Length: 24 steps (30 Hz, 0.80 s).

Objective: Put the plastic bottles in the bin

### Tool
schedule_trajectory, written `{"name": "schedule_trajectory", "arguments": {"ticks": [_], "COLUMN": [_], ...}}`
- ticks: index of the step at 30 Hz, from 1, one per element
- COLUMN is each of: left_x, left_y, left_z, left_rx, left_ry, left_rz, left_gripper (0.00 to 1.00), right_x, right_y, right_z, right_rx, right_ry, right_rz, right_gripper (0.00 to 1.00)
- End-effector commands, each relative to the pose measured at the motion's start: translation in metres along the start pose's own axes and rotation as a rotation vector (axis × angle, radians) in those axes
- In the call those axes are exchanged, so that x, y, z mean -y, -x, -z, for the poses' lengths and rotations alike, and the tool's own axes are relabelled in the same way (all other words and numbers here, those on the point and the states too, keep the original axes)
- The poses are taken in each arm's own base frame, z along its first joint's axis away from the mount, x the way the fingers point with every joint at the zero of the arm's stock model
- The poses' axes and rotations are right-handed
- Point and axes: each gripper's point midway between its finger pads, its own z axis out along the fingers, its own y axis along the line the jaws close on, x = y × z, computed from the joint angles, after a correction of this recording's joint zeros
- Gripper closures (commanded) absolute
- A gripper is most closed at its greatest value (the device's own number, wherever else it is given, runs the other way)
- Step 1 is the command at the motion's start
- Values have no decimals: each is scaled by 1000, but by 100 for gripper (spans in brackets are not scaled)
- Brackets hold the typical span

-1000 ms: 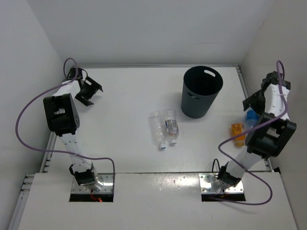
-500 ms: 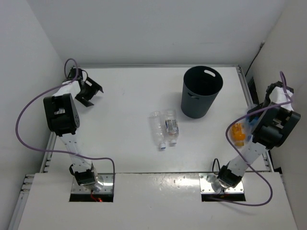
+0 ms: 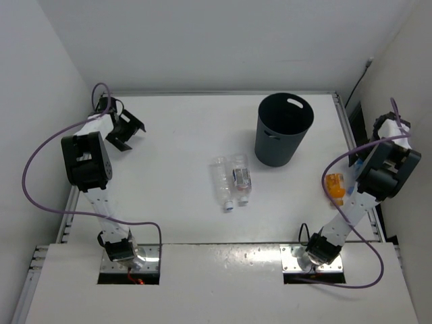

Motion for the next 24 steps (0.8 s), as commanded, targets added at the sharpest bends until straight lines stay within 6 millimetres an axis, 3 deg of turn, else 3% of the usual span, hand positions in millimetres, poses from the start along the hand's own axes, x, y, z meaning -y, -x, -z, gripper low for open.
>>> {"name": "schedule_trajectory", "arguments": {"ticks": [1, 6, 14, 17, 21, 22, 24], "left_x": [5, 3, 0, 0, 0, 0, 0], "left_y": [-3, -4, -7, -7, -7, -7, -7], "left_z": [5, 1, 0, 0, 0, 0, 0], "left_rx": [0, -6, -13, -13, -13, -13, -13], "left_ry": [-13, -7, -1, -1, -1, -1, -1], "left_rz": [-20, -19, -18, -18, -18, -18, -18], "left_gripper": [0, 0, 0, 0, 0, 0, 0], "right_x": [-10, -12, -9, -11, -16, -14, -15], "right_y": [-4, -20, -28, -30, -38, -42, -46], "right_z": [-8, -20, -23, -25, -30, -32, -37], "right_rx": [-18, -60, -64, -69, -100, -109, -122], "right_ry": [64, 89, 87, 97, 126, 122, 126], "right_rz": [17, 32, 33, 32, 45, 56, 57], "right_gripper": [22, 22, 22, 28, 46, 56, 65]}}
